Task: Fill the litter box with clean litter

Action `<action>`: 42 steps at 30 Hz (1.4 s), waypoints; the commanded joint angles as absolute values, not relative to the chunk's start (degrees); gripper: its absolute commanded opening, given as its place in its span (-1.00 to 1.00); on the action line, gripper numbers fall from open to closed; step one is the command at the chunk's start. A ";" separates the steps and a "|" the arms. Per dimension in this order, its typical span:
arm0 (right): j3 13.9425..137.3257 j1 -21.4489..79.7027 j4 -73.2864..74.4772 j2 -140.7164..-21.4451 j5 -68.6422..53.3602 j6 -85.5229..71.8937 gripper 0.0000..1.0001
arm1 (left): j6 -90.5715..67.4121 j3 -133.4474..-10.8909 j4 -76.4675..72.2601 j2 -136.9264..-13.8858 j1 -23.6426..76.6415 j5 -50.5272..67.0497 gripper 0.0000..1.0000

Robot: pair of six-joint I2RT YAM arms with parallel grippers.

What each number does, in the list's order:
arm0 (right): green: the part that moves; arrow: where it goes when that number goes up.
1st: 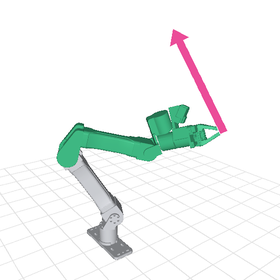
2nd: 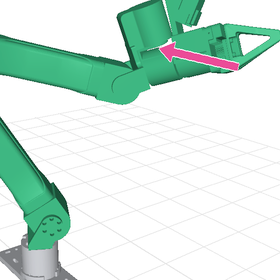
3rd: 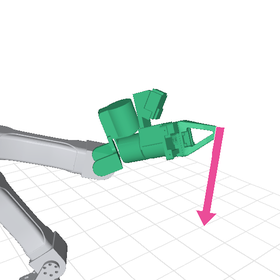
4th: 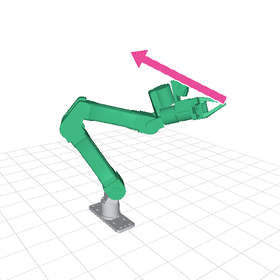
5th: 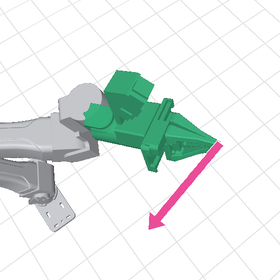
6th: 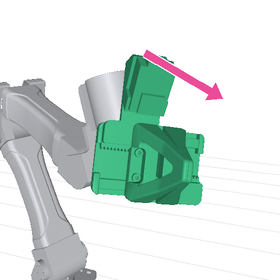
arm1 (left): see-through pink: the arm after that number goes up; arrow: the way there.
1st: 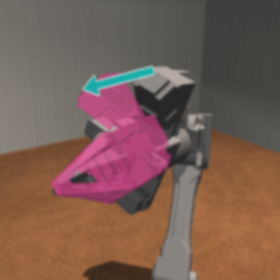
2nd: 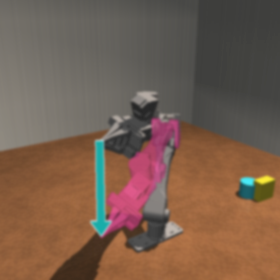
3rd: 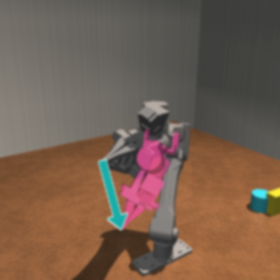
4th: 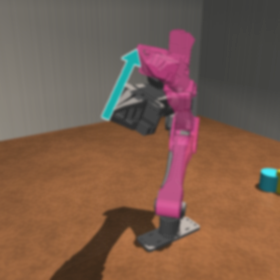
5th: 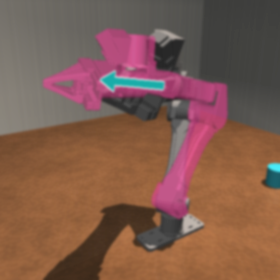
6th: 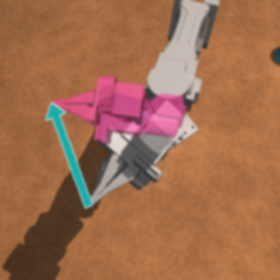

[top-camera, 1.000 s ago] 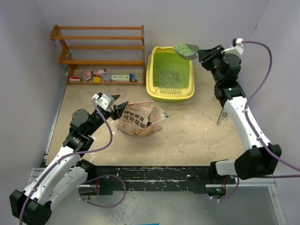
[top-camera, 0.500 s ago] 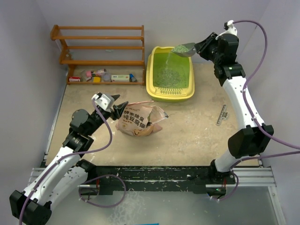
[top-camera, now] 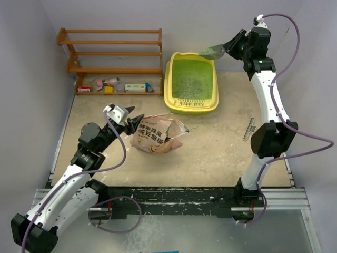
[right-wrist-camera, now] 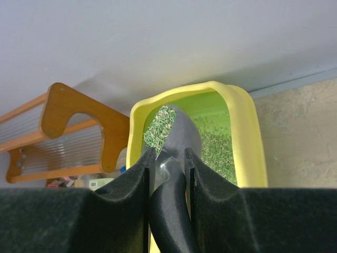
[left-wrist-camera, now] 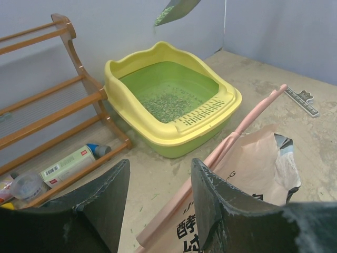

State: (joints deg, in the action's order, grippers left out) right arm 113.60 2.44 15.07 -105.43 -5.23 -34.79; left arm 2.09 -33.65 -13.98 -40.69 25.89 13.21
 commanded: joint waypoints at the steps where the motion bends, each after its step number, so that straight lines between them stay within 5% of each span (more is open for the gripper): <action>1: 121.13 2.15 14.74 -107.43 -9.82 -32.15 -1.00 | 1.32 -36.64 -15.31 -41.03 25.68 13.53 0.08; 21: 140.92 2.20 25.64 -118.78 -10.95 -20.67 -1.00 | 1.83 -36.74 -15.29 -42.62 25.62 13.80 0.08; 42: 137.41 13.77 32.42 -116.93 2.75 12.39 -1.00 | 1.67 -36.83 -15.01 -42.22 25.66 14.15 0.08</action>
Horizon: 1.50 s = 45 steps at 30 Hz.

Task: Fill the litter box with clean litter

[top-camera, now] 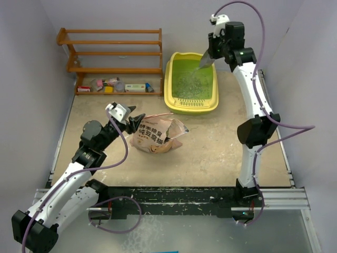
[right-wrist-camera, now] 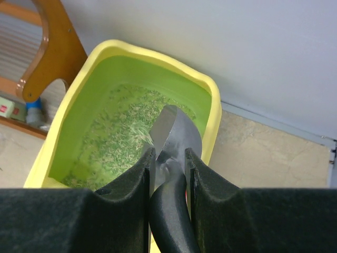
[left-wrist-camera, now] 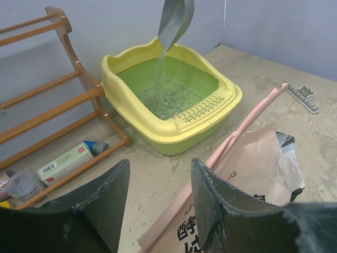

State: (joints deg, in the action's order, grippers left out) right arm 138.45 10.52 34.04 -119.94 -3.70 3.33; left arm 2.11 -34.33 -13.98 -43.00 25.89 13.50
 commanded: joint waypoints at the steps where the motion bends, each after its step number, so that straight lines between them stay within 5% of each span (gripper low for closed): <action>1: 136.64 14.44 32.20 -116.61 3.98 13.59 -1.00 | 1.68 -36.83 -15.03 -42.15 25.61 14.13 0.08; 15: 121.30 17.31 32.25 -100.04 7.92 12.90 -1.00 | 2.79 -37.40 -14.50 -41.11 25.62 16.33 0.15; 24: 101.67 17.40 35.89 -79.90 -4.28 0.95 -1.00 | 9.40 -41.71 -3.21 -39.46 25.51 18.91 0.75; 30: 93.58 17.40 37.81 -71.89 -13.13 -3.83 -1.00 | 22.53 -49.71 11.49 -45.17 25.49 29.80 0.89; 40: 91.27 17.40 41.07 -66.38 -23.11 -6.64 -1.00 | 37.44 -54.43 20.21 -55.56 25.49 27.32 0.72; 45: 90.99 17.40 41.95 -65.40 -26.35 -6.50 -1.00 | 37.36 -54.53 19.80 -57.25 25.49 26.01 0.35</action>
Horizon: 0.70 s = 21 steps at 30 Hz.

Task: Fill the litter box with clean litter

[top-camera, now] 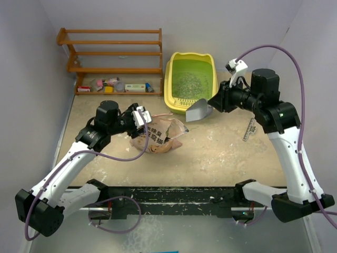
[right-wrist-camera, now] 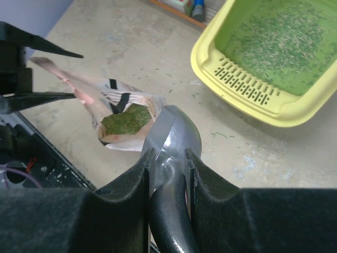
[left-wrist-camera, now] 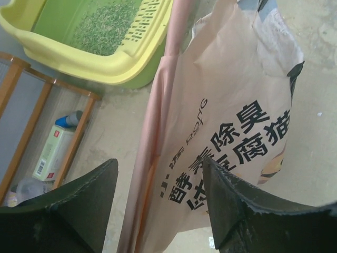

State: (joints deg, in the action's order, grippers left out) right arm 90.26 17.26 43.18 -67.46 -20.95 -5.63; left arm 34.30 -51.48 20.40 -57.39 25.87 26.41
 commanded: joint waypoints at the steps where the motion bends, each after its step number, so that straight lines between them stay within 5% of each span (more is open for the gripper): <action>1: 90.37 17.40 41.42 -65.32 -27.06 -6.55 -1.00 | 37.28 -54.31 19.33 -57.37 25.55 25.92 0.20; 7: 84.16 17.40 36.86 -64.78 -29.26 -8.73 -1.00 | 35.46 -51.13 15.80 -55.99 25.51 26.63 -1.00; 21: 82.17 23.33 30.86 -69.06 -27.29 -11.54 -1.00 | 27.10 -41.45 4.75 -48.67 25.58 27.28 -1.00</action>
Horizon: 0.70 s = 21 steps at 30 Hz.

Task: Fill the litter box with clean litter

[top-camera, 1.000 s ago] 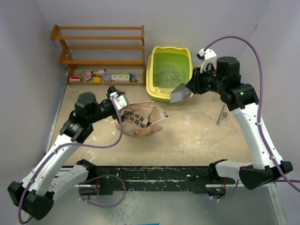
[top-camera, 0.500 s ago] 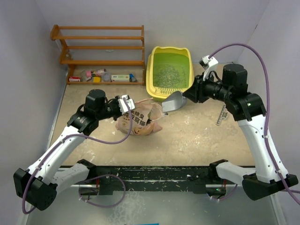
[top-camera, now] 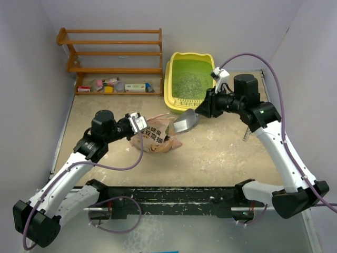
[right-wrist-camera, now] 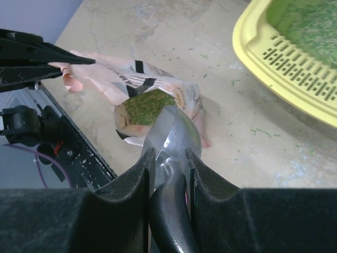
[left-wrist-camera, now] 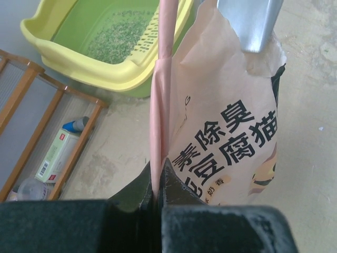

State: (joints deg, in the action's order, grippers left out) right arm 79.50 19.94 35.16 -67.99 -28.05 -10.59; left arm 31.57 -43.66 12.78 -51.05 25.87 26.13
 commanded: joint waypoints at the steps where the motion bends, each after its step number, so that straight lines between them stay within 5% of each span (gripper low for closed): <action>1: 82.19 24.50 30.66 -69.76 -26.11 -11.52 -1.00 | 26.55 -40.72 3.79 -48.17 25.58 27.36 -1.00; 21: 80.86 36.14 24.96 -82.66 -10.09 -10.10 -1.00 | 19.18 -37.25 -8.05 -43.09 25.58 29.43 -1.00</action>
